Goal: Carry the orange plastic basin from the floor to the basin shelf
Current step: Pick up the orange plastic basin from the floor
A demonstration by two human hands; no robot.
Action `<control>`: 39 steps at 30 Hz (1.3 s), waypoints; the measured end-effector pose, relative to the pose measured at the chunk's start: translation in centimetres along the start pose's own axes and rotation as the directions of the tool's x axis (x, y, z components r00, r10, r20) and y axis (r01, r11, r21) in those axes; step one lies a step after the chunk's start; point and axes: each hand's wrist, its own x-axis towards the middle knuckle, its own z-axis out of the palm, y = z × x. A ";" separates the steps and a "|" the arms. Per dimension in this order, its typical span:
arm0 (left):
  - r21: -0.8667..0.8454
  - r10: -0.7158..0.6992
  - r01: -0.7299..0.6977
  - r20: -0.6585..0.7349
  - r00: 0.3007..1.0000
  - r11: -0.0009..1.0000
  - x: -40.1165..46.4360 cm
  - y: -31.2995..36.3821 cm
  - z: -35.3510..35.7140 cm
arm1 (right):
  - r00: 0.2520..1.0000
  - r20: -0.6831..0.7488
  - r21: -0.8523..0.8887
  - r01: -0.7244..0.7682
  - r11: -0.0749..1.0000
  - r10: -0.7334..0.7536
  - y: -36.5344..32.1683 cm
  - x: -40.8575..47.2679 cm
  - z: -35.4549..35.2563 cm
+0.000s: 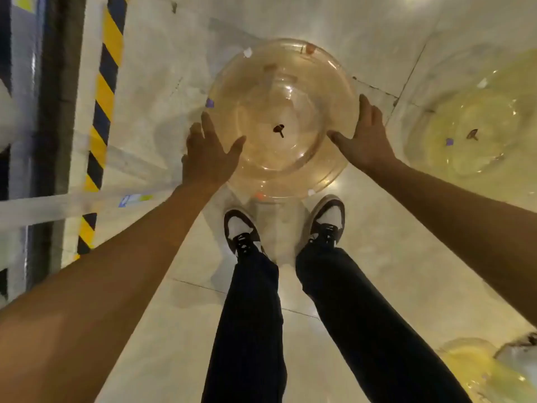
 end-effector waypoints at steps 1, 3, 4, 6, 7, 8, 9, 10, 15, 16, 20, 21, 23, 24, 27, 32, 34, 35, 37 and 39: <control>-0.039 -0.013 0.012 -0.009 1.000 0.999 0.7 -0.2 1.0 | 1.000 -0.016 0.026 -0.025 0.999 0.026 0.7 0.6 0.7; -0.104 -0.075 0.070 -0.045 0.996 0.992 1.9 -0.4 1.1 | 0.996 -0.010 0.102 -0.087 0.991 0.089 0.3 1.5 0.9; -0.140 -0.100 0.094 -0.040 0.994 0.986 2.6 -0.3 1.4 | 0.993 0.001 0.151 -0.114 0.982 0.116 0.3 2.2 1.2; -0.190 -0.119 0.108 -0.051 0.992 0.976 3.8 0.3 2.1 | 0.991 -0.004 0.215 -0.127 0.968 0.131 0.7 3.2 2.0; -0.227 -0.124 0.107 -0.063 0.990 0.968 4.2 0.5 2.5 | 0.992 -0.008 0.250 -0.123 0.960 0.129 0.9 3.7 2.4; -0.262 -0.125 0.101 -0.076 0.989 0.960 4.5 0.8 2.7 | 0.991 -0.020 0.282 -0.118 0.952 0.129 1.1 4.1 2.8; -0.288 -0.141 0.110 -0.088 0.986 0.951 5.0 0.9 3.1 | 0.990 -0.031 0.308 -0.119 0.944 0.135 1.3 4.4 3.1; -0.309 -0.156 0.120 -0.096 0.983 0.943 5.4 1.0 3.3 | 0.990 -0.043 0.331 -0.114 0.937 0.135 1.5 4.7 3.4; -0.309 -0.199 0.155 -0.117 0.973 0.938 5.9 1.6 3.9 | 0.993 -0.072 0.364 -0.066 0.929 0.099 2.3 4.6 3.8; -0.312 -0.190 0.145 -0.122 0.974 0.939 5.7 1.9 3.7 | 0.993 -0.071 0.368 -0.065 0.928 0.098 2.5 4.3 3.6; -0.286 -0.131 0.087 -0.139 0.982 0.954 3.7 4.4 1.2 | 0.984 -0.081 0.413 -0.114 0.904 0.161 2.5 1.7 1.3; -0.284 -0.113 0.070 -0.139 0.984 0.956 2.9 5.4 0.2 | 0.980 -0.095 0.431 -0.119 0.894 0.176 2.5 0.6 0.3; -0.278 -0.066 0.027 -0.132 0.989 0.960 1.1 7.8 -2.3 | 0.970 -0.125 0.475 -0.125 0.871 0.207 2.1 -1.9 -2.4; -0.270 -0.042 0.004 -0.134 0.990 0.963 0.1 9.0 -3.8 | 0.966 -0.137 0.497 -0.124 0.859 0.219 1.8 -3.3 -3.9; -0.215 0.034 -0.067 -0.155 0.987 0.974 -4.0 12.5 -8.8 | 0.958 -0.167 0.555 -0.105 0.825 0.234 0.6 -8.3 -9.1; -0.187 0.150 -0.174 -0.138 0.979 0.967 -12.6 20.2 -17.3 | 0.927 -0.223 0.633 -0.098 0.768 0.302 -0.9 -17.9 -19.3; -0.187 0.186 -0.205 -0.114 0.976 0.961 -16.3 23.5 -20.2 | 0.910 -0.251 0.667 -0.085 0.740 0.331 -1.3 -21.5 -23.2; -0.187 0.207 -0.224 -0.104 0.973 0.956 -18.0 25.1 -21.3 | 0.899 -0.262 0.678 -0.088 0.730 0.351 -1.2 -23.2 -25.0; -0.183 0.254 -0.267 -0.089 0.963 0.946 -21.3 28.0 -23.0 | 0.880 -0.278 0.693 -0.093 0.715 0.385 -0.7 -26.5 -27.9; -0.183 0.304 -0.312 -0.069 0.950 0.932 -23.9 30.9 -23.9 | 0.859 -0.300 0.713 -0.088 0.695 0.416 0.5 -29.2 -30.4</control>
